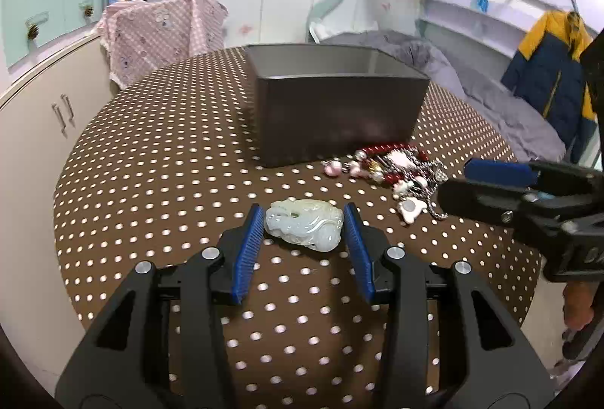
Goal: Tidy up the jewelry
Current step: 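Close the right tool on the white cartoon charm while left holds the jade pendant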
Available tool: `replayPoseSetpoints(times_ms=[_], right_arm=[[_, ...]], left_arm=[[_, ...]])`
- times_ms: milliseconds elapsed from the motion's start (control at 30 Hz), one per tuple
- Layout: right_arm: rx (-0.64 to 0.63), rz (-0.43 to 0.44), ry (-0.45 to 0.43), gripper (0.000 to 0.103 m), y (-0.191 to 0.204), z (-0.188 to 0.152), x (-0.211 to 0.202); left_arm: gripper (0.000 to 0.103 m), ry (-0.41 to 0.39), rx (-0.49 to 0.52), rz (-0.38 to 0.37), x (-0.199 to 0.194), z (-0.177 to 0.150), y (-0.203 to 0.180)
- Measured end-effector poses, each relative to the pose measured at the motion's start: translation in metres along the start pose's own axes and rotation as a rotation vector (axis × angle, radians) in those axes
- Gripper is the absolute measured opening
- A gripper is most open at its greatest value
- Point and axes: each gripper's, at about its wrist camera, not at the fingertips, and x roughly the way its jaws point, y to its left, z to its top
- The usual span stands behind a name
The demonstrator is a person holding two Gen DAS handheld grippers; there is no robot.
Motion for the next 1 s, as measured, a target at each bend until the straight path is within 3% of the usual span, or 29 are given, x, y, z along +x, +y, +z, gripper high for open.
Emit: replayPoseSetpoints(times_ms=[100,333,433,500,600,1000], right_arm=[[-0.008,0.033,0.028,0.046,0.007,0.0,0.009],[-0.056,0.035,0.043,0.041,0.021,-0.002,0.02],[-0.077,-0.036,0.06,0.037,0.022,-0.003,0.028],[-0.078,-0.037,0.053,0.035,0.02,-0.004,0.03],[-0.107,-0.074,0.041,0.022,0.02,-0.006,0.032],[-0.096,-0.059,0.026,0.022,0.018,-0.004,0.027]], left_arm=[[0.043,0.0,-0.03,-0.004,-0.002,-0.004,0.009],[0.043,-0.006,-0.036,-0.023,-0.004,-0.011,0.008],[0.043,-0.009,-0.031,-0.027,-0.004,-0.01,0.007],[0.043,-0.01,-0.031,-0.031,-0.004,-0.011,0.004],[0.043,-0.013,-0.038,-0.033,-0.003,-0.011,0.005],[0.043,-0.02,-0.058,-0.037,-0.004,-0.011,0.006]])
